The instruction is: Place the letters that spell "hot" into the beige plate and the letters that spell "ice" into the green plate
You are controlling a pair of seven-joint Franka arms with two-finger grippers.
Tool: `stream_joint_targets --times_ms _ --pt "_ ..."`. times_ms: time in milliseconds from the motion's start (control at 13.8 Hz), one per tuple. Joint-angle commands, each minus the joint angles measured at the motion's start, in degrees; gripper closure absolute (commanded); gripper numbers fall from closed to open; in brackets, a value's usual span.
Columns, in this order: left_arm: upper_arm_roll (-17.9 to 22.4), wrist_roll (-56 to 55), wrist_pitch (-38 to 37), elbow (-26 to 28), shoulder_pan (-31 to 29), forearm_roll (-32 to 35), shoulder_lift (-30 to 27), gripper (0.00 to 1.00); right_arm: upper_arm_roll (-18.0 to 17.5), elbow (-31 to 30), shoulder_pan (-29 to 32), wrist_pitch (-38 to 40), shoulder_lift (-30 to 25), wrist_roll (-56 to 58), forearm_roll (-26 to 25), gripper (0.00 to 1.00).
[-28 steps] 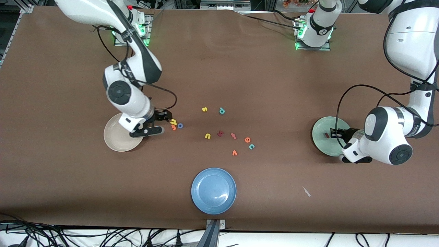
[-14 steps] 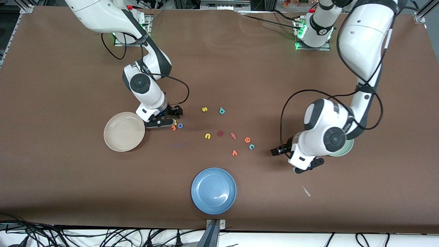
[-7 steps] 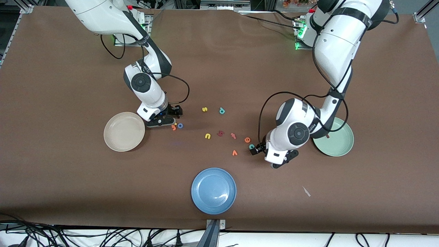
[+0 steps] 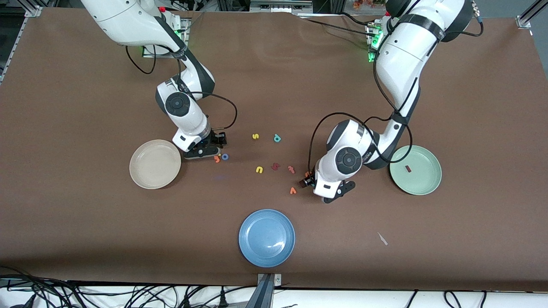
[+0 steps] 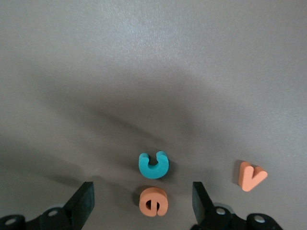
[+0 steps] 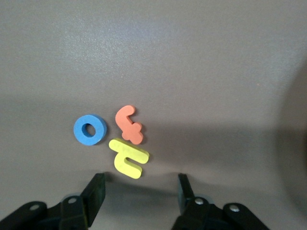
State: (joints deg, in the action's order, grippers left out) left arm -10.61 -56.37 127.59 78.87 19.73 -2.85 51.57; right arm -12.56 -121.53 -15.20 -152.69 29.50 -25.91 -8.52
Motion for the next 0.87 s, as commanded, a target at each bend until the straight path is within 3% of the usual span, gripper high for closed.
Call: stream_joint_targets --times_ms 0,145,290,435,798 --pt "0.67 -1.37 0.55 -0.65 1.36 1.88 1.16 0.15 -0.27 0.59 0.26 -1.30 0.91 -0.72 -1.14 0.38" --pt "0.68 -1.37 0.55 -0.56 1.36 1.80 1.17 0.36 -0.27 1.03 0.17 -1.21 1.00 -0.72 -1.14 0.43" --pt "0.68 -1.37 0.55 -0.56 1.28 1.80 1.17 0.46 -0.27 1.12 0.09 -1.21 1.09 -0.63 -1.14 0.46" --pt "0.68 -1.37 0.55 -0.56 1.27 1.80 1.17 0.63 -0.27 1.38 -0.18 -1.21 1.09 -0.63 -1.14 0.46" --pt "0.85 -1.20 0.55 -0.65 0.92 1.88 1.17 0.62 -0.27 1.74 -0.44 -1.12 1.26 -0.63 -1.14 0.52"
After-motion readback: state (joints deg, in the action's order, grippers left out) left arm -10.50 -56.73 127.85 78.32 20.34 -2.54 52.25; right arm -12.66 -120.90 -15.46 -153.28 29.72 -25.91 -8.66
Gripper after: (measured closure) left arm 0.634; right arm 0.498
